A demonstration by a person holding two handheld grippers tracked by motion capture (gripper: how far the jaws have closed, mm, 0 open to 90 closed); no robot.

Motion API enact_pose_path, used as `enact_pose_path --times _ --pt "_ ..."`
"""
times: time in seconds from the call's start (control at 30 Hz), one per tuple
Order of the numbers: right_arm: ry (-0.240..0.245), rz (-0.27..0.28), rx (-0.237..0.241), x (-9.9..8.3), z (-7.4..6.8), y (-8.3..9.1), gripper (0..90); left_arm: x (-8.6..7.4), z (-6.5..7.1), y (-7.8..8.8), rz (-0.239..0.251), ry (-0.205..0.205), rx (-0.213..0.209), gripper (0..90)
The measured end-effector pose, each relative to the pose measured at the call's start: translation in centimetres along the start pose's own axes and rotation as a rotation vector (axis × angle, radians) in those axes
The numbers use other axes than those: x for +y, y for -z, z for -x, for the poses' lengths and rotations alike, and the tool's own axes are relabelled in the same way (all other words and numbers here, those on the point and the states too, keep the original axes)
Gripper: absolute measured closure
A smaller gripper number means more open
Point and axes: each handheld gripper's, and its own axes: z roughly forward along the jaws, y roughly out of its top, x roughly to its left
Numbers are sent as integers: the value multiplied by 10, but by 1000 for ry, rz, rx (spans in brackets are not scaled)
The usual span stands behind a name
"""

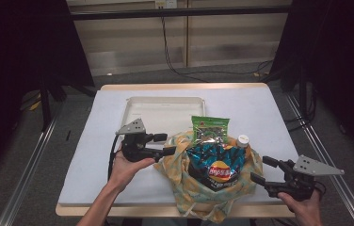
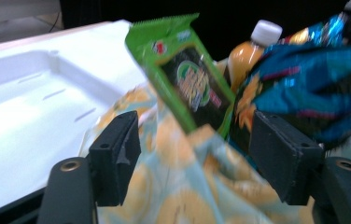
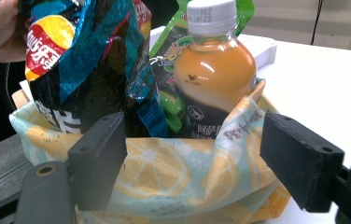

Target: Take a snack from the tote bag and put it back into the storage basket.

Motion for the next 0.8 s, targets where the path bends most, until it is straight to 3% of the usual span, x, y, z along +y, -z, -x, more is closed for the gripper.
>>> enact_pose_path --times 0.27,0.43,0.5,0.63,0.8 --pt "-3 1 11 -2 2 0 139 24 1 -21 0 -35 -10 350" --pt "-1 13 28 -1 1 -1 51 33 -8 -31 2 -34 -3 348" --pt "20 22 40 -1 0 0 0 36 -13 -34 4 -39 5 346" --pt "19 30 46 0 0 1 2 40 -14 -42 14 -36 6 326" --pt "15 26 43 -3 3 -1 11 42 -17 -50 -13 -48 12 317"
